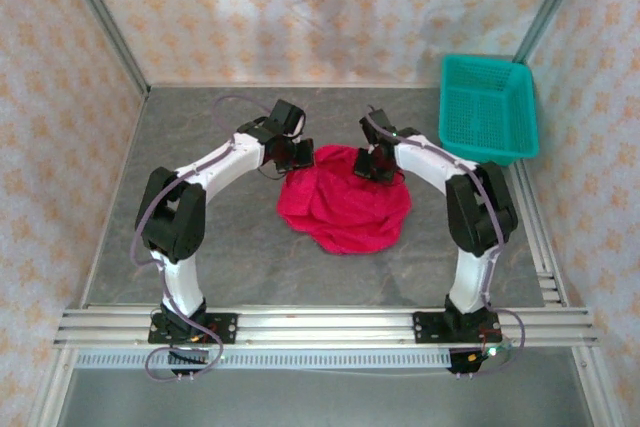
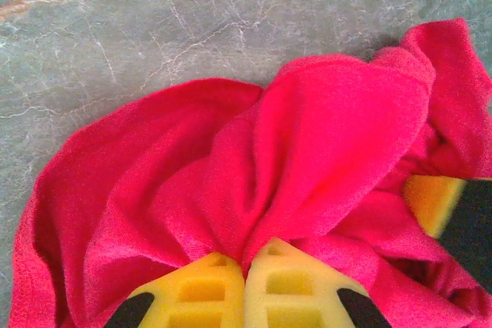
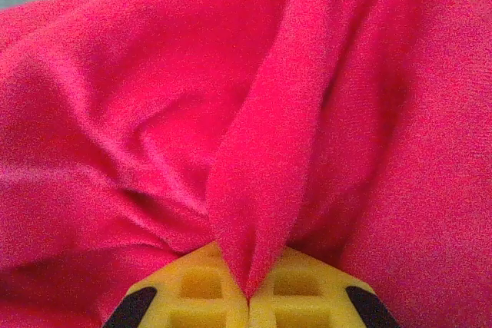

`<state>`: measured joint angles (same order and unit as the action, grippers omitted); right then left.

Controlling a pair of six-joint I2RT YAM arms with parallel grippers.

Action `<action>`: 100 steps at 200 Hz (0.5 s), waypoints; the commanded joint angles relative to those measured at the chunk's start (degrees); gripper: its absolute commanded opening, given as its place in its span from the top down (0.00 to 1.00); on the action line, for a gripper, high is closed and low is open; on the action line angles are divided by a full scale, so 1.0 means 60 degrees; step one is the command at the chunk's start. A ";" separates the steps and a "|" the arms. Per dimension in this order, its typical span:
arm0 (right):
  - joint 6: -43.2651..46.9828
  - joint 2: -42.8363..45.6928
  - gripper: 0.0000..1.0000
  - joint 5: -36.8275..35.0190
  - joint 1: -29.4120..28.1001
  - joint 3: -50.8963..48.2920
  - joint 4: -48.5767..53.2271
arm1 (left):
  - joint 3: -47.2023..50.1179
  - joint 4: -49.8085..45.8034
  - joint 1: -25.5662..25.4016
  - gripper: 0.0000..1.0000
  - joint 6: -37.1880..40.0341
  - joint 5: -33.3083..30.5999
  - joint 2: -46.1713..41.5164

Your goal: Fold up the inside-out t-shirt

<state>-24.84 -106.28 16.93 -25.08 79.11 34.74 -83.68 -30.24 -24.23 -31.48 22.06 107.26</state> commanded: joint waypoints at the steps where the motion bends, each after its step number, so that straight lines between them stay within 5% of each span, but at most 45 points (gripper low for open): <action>1: 0.0138 0.1985 1.00 0.0295 -0.0044 0.0656 0.0939 | 0.0143 -0.0105 0.0507 1.00 0.0091 0.0009 -0.0083; 58: -0.1042 0.5753 1.00 0.2872 0.1020 0.0100 -0.0046 | 0.0713 0.0192 0.1321 1.00 0.0250 0.0148 0.0163; 100: -0.2610 0.5378 1.00 0.4068 0.1602 -0.1408 -0.1954 | 0.0935 0.0273 0.1089 1.00 0.0337 0.0131 -0.0072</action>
<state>-32.40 -71.02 35.44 -18.28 75.85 31.70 -80.47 -26.37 -18.24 -30.57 27.18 107.20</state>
